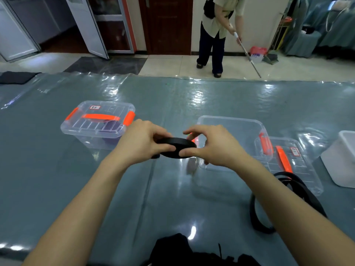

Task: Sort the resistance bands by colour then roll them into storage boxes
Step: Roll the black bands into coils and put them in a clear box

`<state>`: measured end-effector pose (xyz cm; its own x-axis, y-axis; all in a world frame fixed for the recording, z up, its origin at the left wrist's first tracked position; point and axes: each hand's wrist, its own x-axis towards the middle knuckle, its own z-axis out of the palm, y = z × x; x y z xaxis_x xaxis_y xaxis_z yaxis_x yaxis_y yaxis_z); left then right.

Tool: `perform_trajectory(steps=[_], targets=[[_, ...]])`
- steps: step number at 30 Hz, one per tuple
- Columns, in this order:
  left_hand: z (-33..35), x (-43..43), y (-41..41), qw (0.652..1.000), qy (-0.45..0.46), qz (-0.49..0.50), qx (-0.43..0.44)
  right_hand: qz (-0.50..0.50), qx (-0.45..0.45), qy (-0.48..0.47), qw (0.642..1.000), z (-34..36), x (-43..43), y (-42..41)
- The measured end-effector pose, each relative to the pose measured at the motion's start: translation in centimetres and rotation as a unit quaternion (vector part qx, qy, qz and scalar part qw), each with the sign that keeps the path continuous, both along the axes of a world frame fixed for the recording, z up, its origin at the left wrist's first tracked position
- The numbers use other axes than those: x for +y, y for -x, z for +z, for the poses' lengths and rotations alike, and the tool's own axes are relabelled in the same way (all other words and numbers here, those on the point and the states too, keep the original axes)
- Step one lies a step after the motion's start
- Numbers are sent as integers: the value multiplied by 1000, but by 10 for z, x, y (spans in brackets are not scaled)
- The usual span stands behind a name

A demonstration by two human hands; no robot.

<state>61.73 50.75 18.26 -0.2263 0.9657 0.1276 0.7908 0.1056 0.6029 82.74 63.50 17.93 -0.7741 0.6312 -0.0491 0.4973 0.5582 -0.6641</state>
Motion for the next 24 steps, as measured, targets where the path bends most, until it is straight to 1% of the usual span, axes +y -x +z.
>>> perform_trajectory(steps=[1, 2, 4, 8, 10, 12, 14, 16, 18, 20, 21, 24], targets=[[1, 2, -2, 997, 14, -13, 78, 27, -23, -37, 999, -1, -1, 4], [3, 5, -6, 991, 22, -23, 131, 50, -41, -74, 995, -5, -4, 8], [3, 10, -11, 981, 30, -41, 189, 66, -45, -109, 991, -17, -9, 13], [-15, 15, -10, 970, 57, -61, 226, 11, 12, -81, 997, -56, -15, 8], [-26, 16, -13, 971, 64, -73, 217, -19, 47, -81, 995, -75, -19, -1], [-36, 14, -14, 984, 64, -77, 146, -40, 80, -38, 995, -83, -22, -11], [-46, 9, -6, 991, 77, -82, 65, -56, 111, 53, 991, -83, -20, -21], [-55, 3, 4, 993, 86, -76, -6, -79, 147, 129, 978, -77, -15, -27], [-58, -2, 10, 991, 73, -46, -104, -94, 190, 191, 958, -68, -9, -32], [-58, -5, 9, 978, 48, -20, -200, -103, 231, 243, 936, -60, -7, -32], [-59, -5, 7, 972, 36, -12, -231, -109, 252, 265, 924, -58, -8, -31], [-67, 0, -5, 959, -2, 6, -284, -138, 310, 317, 886, -53, -10, -26]])
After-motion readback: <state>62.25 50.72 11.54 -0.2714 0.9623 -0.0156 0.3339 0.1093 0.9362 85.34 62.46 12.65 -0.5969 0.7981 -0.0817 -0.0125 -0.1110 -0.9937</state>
